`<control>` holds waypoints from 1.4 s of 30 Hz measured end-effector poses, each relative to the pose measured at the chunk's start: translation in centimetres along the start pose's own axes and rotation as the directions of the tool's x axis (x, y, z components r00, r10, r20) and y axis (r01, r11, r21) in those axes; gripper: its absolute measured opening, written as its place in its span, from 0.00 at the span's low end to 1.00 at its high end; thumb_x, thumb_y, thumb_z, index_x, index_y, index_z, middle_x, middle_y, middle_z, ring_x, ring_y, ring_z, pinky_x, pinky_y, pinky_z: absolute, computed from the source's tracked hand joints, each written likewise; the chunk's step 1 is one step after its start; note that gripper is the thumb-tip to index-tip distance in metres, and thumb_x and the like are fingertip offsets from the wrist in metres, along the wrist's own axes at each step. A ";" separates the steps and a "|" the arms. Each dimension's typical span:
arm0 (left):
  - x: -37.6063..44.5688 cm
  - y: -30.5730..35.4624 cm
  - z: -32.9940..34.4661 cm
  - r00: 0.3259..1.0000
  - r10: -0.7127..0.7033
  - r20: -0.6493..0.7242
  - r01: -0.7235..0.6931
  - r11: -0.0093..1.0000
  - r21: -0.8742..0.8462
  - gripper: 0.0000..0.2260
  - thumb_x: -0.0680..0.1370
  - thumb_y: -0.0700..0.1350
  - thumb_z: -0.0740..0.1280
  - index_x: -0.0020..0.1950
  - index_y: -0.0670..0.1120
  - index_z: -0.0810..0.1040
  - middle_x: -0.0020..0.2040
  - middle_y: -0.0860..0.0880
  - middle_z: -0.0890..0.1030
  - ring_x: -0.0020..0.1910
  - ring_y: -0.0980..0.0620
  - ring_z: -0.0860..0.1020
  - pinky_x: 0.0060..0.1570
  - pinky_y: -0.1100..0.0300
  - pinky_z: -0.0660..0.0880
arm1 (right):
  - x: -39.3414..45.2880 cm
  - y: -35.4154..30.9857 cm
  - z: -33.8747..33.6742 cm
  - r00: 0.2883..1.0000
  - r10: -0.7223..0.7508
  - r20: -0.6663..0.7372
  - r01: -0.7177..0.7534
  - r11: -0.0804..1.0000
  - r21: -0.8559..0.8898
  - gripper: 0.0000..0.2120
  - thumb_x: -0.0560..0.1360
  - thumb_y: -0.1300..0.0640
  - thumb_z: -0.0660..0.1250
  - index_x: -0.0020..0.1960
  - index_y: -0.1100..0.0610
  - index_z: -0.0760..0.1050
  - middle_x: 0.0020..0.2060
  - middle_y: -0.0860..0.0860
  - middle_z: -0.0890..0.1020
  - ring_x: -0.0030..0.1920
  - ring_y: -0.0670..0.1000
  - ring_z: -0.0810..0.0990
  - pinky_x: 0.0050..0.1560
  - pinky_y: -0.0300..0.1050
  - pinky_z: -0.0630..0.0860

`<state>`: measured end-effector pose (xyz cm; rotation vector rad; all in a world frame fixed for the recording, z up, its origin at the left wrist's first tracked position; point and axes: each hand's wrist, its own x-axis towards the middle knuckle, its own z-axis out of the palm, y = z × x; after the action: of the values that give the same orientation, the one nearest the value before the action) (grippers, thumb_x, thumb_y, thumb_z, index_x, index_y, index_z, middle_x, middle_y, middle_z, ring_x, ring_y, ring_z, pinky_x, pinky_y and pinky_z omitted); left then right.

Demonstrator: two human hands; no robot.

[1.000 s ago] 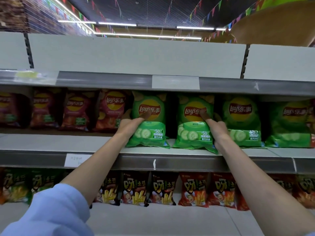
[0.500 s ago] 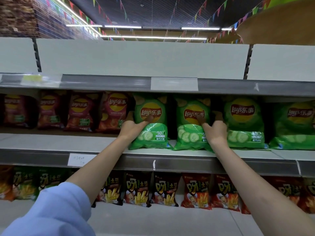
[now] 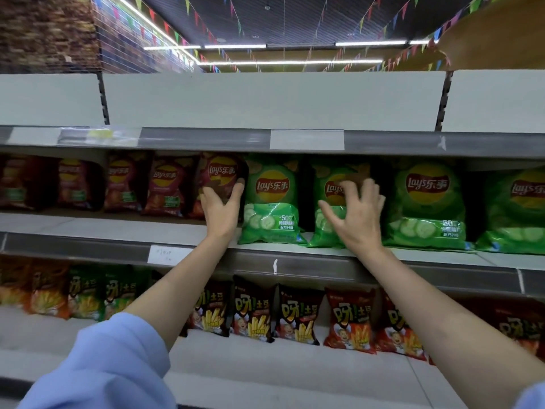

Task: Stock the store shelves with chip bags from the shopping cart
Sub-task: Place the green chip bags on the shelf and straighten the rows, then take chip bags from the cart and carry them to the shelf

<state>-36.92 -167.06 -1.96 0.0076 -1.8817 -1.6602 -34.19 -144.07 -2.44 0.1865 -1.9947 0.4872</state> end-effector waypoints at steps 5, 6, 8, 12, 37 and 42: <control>-1.8 -0.9 -3.1 0.990 0.043 -0.136 -0.053 0.996 -0.068 0.12 0.78 0.49 0.67 0.57 0.43 0.76 0.55 0.46 0.77 0.50 0.55 0.75 0.48 0.72 0.70 | -2.1 -6.0 2.4 0.979 -0.202 -0.031 0.201 0.919 0.341 0.21 0.73 0.47 0.63 0.55 0.64 0.76 0.55 0.61 0.74 0.59 0.51 0.68 0.60 0.40 0.64; -2.2 -1.3 -4.2 0.984 0.040 -0.171 -0.050 0.998 -0.050 0.07 0.78 0.46 0.67 0.52 0.44 0.77 0.53 0.45 0.78 0.48 0.55 0.75 0.49 0.69 0.71 | -2.6 -7.4 3.0 0.974 -0.226 -0.025 0.218 0.893 0.394 0.21 0.73 0.47 0.63 0.55 0.64 0.75 0.56 0.60 0.74 0.59 0.51 0.68 0.61 0.39 0.64; -3.0 -1.9 -6.5 0.970 0.008 -0.243 -0.018 0.999 -0.037 0.02 0.78 0.43 0.66 0.47 0.47 0.78 0.50 0.46 0.79 0.48 0.52 0.75 0.52 0.60 0.72 | -3.3 -10.3 4.1 0.969 -0.248 -0.002 0.217 0.847 0.486 0.19 0.74 0.48 0.63 0.55 0.64 0.75 0.56 0.60 0.73 0.59 0.50 0.68 0.61 0.37 0.64; -3.7 -2.4 -12.9 0.919 -0.035 -0.394 0.037 0.999 -0.002 0.05 0.79 0.44 0.65 0.50 0.43 0.78 0.42 0.51 0.78 0.41 0.57 0.75 0.46 0.62 0.72 | -4.7 -17.0 5.8 0.965 -0.254 0.062 0.151 0.734 0.662 0.20 0.74 0.48 0.62 0.54 0.64 0.74 0.56 0.59 0.71 0.60 0.49 0.66 0.61 0.27 0.58; -7.2 -7.0 -74.5 0.575 0.061 -0.816 0.290 0.917 0.273 0.04 0.77 0.45 0.67 0.47 0.46 0.75 0.42 0.50 0.78 0.43 0.51 0.76 0.40 0.61 0.71 | -21.9 -77.3 19.9 0.728 -0.638 0.252 -0.152 0.207 0.966 0.18 0.75 0.52 0.69 0.59 0.62 0.71 0.54 0.52 0.67 0.57 0.52 0.69 0.57 0.37 0.63; -8.6 -9.7 -82.7 0.483 0.036 -0.875 0.396 0.882 0.255 0.08 0.78 0.48 0.67 0.52 0.45 0.75 0.46 0.48 0.78 0.44 0.54 0.76 0.36 0.64 0.70 | -26.0 -85.7 23.4 0.647 -0.709 0.280 -0.222 0.176 0.959 0.20 0.76 0.50 0.68 0.61 0.61 0.70 0.58 0.55 0.67 0.60 0.51 0.68 0.62 0.44 0.66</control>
<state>3.16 -239.67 -13.13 1.0903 -1.3664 -0.9511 -12.60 -233.57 -12.55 1.8521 -1.8916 1.6233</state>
